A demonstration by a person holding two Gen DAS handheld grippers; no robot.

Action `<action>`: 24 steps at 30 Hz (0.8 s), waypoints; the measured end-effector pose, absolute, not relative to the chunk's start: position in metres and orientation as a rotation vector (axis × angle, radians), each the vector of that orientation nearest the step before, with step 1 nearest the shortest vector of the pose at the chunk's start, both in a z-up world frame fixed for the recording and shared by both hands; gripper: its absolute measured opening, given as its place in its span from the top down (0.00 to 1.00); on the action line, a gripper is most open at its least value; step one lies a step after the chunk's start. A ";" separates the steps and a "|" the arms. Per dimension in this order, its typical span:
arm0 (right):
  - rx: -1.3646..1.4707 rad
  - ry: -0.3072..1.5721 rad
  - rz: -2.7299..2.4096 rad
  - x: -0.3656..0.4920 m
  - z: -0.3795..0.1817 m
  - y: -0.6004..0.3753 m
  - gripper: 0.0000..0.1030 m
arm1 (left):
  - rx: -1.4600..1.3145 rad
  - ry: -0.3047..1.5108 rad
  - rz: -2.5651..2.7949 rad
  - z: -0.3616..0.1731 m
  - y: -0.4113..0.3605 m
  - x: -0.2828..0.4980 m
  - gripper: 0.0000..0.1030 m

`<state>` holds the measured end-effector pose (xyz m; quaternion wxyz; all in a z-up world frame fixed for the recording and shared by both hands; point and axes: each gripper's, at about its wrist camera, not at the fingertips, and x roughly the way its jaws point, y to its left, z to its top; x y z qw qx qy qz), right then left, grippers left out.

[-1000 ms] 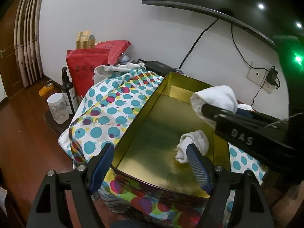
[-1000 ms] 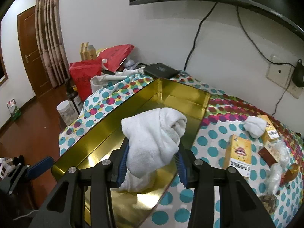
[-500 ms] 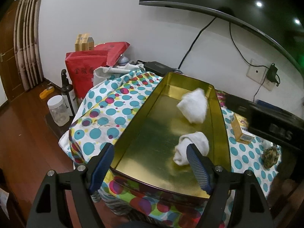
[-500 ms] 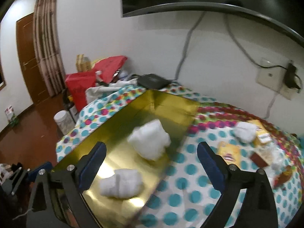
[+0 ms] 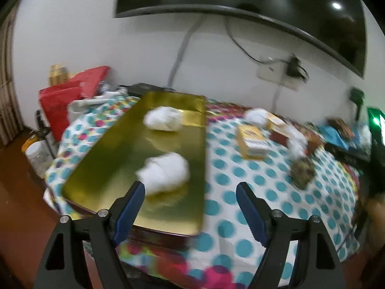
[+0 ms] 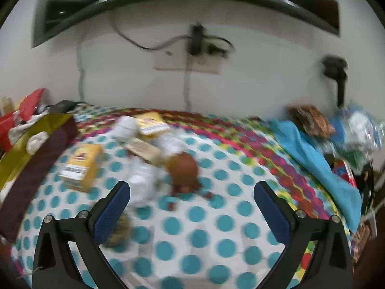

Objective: Organize objects
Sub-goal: 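Lower the towel into the tray and open the right gripper, then grasp the braided rope ball with the left gripper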

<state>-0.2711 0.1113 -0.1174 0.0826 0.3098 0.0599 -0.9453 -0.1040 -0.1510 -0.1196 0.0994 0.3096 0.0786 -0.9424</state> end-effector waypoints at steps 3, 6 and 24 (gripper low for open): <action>0.972 0.192 -2.831 -0.283 -0.128 0.121 0.00 | 0.977 0.160 -2.844 -0.123 -0.122 -0.113 0.22; 0.999 0.203 -2.833 -0.291 -0.133 0.123 0.00 | 0.990 0.132 -2.872 -0.120 -0.100 -0.126 0.18; 1.206 -0.184 -2.851 -0.303 -0.154 0.181 0.00 | 1.159 -0.039 -2.948 -0.140 0.004 -0.224 0.18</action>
